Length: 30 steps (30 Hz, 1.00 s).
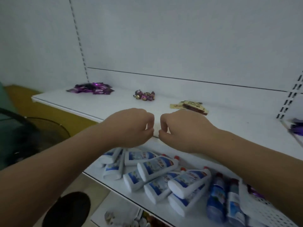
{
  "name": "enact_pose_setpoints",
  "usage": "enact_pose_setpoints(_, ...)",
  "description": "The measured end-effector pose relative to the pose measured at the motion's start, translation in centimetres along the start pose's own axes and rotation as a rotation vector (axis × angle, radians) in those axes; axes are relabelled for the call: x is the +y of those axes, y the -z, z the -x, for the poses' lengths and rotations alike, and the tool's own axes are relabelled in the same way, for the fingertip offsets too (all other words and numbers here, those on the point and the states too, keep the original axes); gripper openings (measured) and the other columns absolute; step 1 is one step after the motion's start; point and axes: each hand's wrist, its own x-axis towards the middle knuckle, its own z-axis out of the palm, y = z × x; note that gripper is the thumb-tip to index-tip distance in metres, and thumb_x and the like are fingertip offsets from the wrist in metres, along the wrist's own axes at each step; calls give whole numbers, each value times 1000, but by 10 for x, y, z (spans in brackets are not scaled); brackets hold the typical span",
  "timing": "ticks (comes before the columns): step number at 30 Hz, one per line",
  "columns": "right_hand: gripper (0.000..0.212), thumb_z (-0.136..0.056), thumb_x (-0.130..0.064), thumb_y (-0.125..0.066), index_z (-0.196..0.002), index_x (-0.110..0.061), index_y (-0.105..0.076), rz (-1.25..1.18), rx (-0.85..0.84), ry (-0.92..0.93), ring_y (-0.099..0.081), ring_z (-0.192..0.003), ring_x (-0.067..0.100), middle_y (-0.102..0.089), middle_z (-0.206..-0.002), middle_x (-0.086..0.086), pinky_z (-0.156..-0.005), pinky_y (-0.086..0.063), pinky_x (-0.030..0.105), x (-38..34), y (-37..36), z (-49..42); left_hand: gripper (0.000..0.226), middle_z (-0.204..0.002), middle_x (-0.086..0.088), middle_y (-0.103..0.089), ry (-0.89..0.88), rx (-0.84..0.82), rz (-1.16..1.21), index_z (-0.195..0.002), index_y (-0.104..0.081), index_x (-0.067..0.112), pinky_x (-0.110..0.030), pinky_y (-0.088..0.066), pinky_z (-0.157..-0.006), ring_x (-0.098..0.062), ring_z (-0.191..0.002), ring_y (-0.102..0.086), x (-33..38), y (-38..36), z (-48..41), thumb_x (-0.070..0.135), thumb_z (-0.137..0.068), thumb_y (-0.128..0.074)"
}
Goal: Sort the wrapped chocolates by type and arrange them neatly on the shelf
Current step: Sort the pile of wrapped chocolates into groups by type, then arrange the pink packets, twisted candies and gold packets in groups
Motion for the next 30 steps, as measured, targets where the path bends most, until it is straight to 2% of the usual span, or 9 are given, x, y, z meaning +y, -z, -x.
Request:
enact_pose_setpoints(5,29,-91,-42,-41,-94,-19,-57,3,21,53,-58,-75,19,-57,-76,-1,-60,-44,32,-50,-15,-66,17,-90,7,-56,92,3,-5,-96,-56,28,-27,-39,-70,-12,-82,-50,-80,9,23,37,-92,-43)
enact_pose_setpoints(8,30,-91,-42,-41,-94,-18,-58,1,22,83,-59,-77,20,-59,-78,0,-65,-48,33,-71,-21,-99,20,-91,8,-55,131,-4,-18,-100,-58,27,-28,-42,-72,-12,-83,-51,-115,10,29,38,-92,-43)
enact_pose_setpoints(14,30,-91,-41,-40,-94,-18,-58,12,33,125,-59,-74,18,-59,-75,-1,-59,-45,30,-88,-35,-160,24,-91,11,-53,198,-61,4,-105,-59,28,-25,-41,-72,-9,-85,-52,-177,10,16,42,-93,-44)
enact_pose_setpoints(17,30,-91,-42,-39,-94,-18,-57,38,30,140,-58,-74,18,-54,-71,-3,-55,-40,29,-89,-48,-192,25,-94,11,-58,179,-39,9,-104,-59,30,-26,-46,-75,-8,-84,-53,-204,10,0,45,-93,-42)
enact_pose_setpoints(21,29,-91,-44,-39,-96,-20,-56,72,19,115,-57,-78,19,-54,-77,-4,-64,-44,32,-85,-58,-238,27,-94,11,-57,195,-48,25,-104,-60,30,-26,-46,-75,-7,-82,-53,-241,10,-25,47,-93,-43)
enact_pose_setpoints(24,28,-91,-44,-40,-97,-22,-55,87,34,98,-57,-78,19,-54,-80,-4,-64,-44,32,-82,-61,-261,28,-93,11,-54,200,-71,27,-106,-60,29,-27,-48,-81,-10,-88,-55,-261,8,-43,47,-93,-44)
enact_pose_setpoints(27,28,-91,-43,-40,-97,-21,-57,103,37,84,-57,-77,20,-55,-81,-3,-62,-42,31,-83,-68,-285,25,-91,13,-52,177,-71,16,-104,-59,30,-25,-44,-78,-8,-86,-53,-285,7,-59,47,-93,-45)
enact_pose_setpoints(30,28,-91,-42,-40,-97,-21,-57,112,27,56,-56,-76,19,-53,-79,-4,-59,-38,30,-85,-75,-304,14,-85,16,-48,137,-63,72,-93,-55,34,-25,-42,-75,-6,-80,-51,-309,6,-70,46,-92,-47)
